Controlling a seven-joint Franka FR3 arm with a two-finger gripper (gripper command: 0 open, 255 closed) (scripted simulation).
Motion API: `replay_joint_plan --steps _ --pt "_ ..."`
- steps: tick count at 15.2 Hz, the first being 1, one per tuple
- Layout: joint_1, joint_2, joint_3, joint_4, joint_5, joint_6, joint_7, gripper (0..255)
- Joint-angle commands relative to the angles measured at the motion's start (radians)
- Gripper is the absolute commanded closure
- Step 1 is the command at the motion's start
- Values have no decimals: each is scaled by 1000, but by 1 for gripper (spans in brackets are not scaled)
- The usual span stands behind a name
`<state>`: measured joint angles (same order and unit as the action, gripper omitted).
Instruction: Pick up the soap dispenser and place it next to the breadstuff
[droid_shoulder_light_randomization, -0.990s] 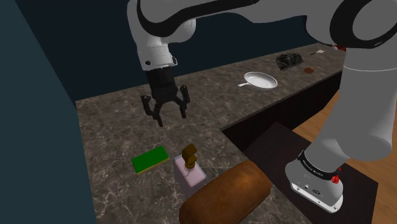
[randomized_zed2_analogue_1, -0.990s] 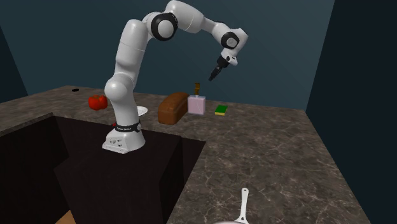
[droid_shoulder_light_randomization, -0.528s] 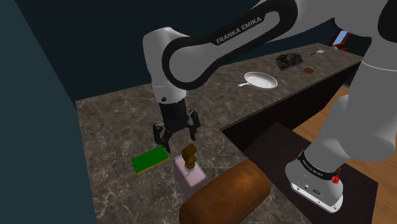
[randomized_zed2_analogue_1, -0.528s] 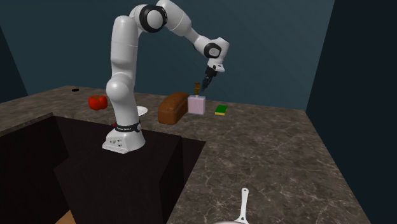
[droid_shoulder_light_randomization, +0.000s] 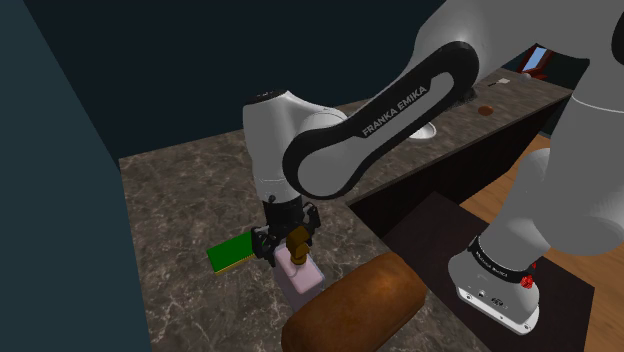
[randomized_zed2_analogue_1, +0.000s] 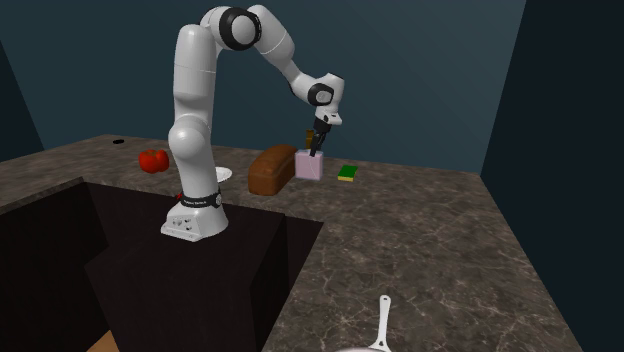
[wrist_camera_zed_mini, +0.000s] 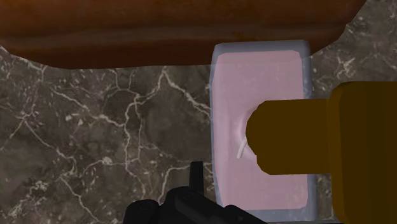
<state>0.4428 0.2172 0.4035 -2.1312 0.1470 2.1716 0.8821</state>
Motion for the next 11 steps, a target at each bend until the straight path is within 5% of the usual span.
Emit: replay_joint_plan --steps 1,10,11 --pt "3 9 1 -18 -2 28 1 0" --pt "6 20 1 -28 -4 49 3 0" --pt "6 20 1 -28 -4 49 3 255"
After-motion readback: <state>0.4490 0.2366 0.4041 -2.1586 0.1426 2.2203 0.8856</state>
